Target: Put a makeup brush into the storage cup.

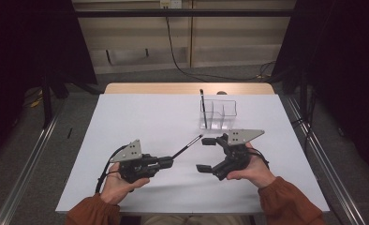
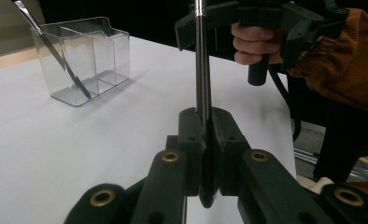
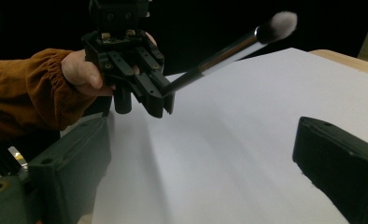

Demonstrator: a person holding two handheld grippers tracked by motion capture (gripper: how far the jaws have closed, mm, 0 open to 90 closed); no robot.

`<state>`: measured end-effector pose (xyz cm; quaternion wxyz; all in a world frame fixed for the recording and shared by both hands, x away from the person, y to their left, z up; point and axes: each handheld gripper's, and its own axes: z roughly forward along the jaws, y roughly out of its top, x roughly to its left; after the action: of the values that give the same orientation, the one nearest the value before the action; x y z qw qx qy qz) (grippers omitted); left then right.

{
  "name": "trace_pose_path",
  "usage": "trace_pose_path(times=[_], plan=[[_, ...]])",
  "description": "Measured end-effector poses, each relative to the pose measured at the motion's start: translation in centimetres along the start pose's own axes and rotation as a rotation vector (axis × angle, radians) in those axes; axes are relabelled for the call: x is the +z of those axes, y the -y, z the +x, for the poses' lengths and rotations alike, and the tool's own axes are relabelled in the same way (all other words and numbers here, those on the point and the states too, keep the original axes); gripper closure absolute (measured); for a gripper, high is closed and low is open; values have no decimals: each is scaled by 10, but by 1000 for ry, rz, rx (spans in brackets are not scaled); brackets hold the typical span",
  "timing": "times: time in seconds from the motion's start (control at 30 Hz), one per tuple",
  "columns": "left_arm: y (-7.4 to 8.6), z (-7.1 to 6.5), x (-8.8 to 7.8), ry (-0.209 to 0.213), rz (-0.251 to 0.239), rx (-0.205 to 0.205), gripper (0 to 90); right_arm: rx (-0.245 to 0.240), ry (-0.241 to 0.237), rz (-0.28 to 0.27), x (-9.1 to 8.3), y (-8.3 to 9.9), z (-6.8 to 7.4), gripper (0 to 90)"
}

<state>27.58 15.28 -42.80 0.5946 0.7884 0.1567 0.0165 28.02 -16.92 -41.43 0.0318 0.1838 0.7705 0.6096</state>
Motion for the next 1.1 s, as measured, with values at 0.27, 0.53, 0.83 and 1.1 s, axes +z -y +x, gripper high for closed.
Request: trace_pose_path(times=[0.27, 0.53, 0.83, 1.1], plan=[[1, -1, 2, 4, 9, 7, 838, 15, 4, -3, 7, -4, -5, 187], [4, -1, 4, 12, 15, 1, 838, -2, -13, -31, 7, -7, -5, 339], [6, 0, 7, 16, 34, 1, 838, -6, -26, -15, 8, -6, -7, 502], [7, -1, 10, 24, 49, 1, 838, 30, -52, -23, 10, -5, -7, 670]])
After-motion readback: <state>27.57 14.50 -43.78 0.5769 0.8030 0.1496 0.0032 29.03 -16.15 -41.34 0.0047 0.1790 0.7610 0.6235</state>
